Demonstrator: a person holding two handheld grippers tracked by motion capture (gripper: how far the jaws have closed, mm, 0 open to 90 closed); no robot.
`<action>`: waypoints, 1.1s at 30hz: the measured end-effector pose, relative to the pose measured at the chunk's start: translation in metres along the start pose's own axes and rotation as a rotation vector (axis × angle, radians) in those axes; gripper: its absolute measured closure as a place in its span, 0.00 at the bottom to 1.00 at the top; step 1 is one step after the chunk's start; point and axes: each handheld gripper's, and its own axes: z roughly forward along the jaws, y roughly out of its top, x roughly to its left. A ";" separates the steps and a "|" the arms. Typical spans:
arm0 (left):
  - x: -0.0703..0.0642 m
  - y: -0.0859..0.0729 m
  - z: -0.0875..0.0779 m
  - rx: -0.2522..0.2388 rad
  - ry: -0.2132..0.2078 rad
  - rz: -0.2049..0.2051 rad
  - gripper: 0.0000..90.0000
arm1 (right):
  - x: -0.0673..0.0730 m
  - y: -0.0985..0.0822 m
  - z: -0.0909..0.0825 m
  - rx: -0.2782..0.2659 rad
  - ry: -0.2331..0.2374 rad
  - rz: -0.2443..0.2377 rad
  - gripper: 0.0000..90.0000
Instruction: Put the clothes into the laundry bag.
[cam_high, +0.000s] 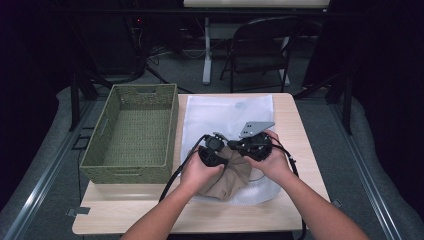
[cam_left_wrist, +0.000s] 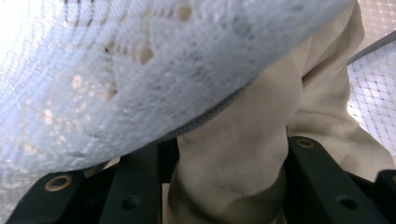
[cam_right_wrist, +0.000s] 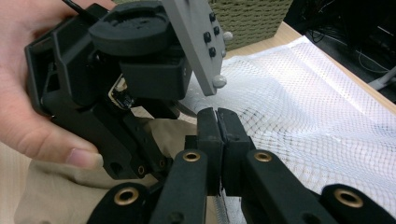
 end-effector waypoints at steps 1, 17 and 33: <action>-0.001 0.000 0.001 -0.006 0.004 0.002 0.68 | 0.000 -0.001 0.000 -0.001 0.002 0.003 0.99; -0.006 -0.008 -0.003 -0.069 -0.015 0.028 0.47 | -0.001 -0.008 0.002 0.002 -0.001 0.011 0.99; -0.024 -0.030 -0.042 -0.178 -0.037 0.086 0.42 | -0.001 -0.008 0.001 -0.005 -0.004 0.011 0.99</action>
